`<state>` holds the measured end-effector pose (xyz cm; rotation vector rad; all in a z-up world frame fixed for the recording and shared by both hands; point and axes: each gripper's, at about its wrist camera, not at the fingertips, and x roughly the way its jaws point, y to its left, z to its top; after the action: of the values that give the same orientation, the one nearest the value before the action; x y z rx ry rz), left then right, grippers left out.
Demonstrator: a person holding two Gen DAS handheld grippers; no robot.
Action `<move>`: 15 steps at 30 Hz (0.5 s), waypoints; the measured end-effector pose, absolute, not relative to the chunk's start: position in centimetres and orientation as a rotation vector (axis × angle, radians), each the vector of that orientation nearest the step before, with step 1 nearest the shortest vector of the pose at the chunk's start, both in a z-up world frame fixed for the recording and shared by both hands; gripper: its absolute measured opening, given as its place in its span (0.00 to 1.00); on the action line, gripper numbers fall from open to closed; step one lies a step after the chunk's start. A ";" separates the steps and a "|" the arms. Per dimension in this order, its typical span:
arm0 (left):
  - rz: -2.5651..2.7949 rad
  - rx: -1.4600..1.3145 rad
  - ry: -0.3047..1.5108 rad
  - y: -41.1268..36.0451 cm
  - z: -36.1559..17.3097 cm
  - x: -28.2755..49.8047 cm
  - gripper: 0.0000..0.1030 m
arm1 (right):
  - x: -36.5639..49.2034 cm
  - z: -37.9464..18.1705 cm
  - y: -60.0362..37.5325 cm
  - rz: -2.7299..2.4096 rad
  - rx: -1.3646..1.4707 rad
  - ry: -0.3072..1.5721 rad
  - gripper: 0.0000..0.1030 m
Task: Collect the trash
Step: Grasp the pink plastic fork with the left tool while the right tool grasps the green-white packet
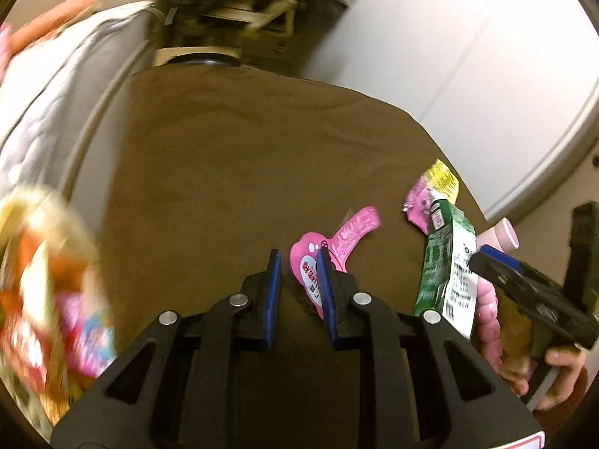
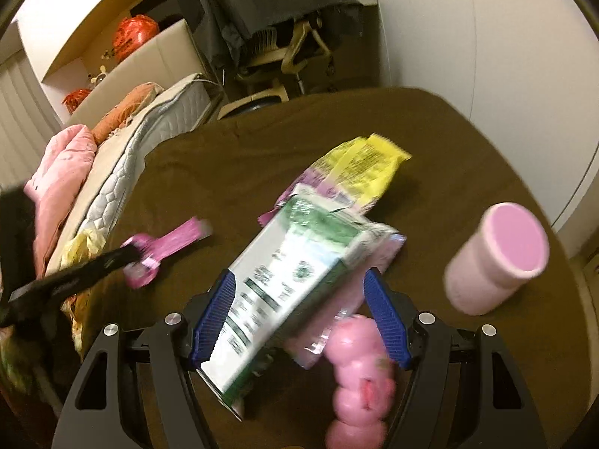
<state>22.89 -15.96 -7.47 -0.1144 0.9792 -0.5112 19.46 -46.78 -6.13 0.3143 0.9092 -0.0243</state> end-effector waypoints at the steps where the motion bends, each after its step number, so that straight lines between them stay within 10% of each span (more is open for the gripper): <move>1: -0.499 -0.129 0.979 -15.2 -7.5 22.2 0.19 | 20.0 -6.5 -46.5 -0.038 0.316 0.926 0.65; 7: -0.498 -0.131 0.966 -12.5 -7.4 18.6 0.19 | 21.4 -6.6 -44.6 0.018 0.322 0.914 0.63; 15: -0.504 -0.177 0.994 -10.6 -7.7 16.7 0.19 | 17.4 -4.3 -44.0 0.173 0.346 0.869 0.37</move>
<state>16.66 -10.57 -7.65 -0.1767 0.9938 -0.5040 17.40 -44.05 -4.26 0.3458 0.8693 0.1732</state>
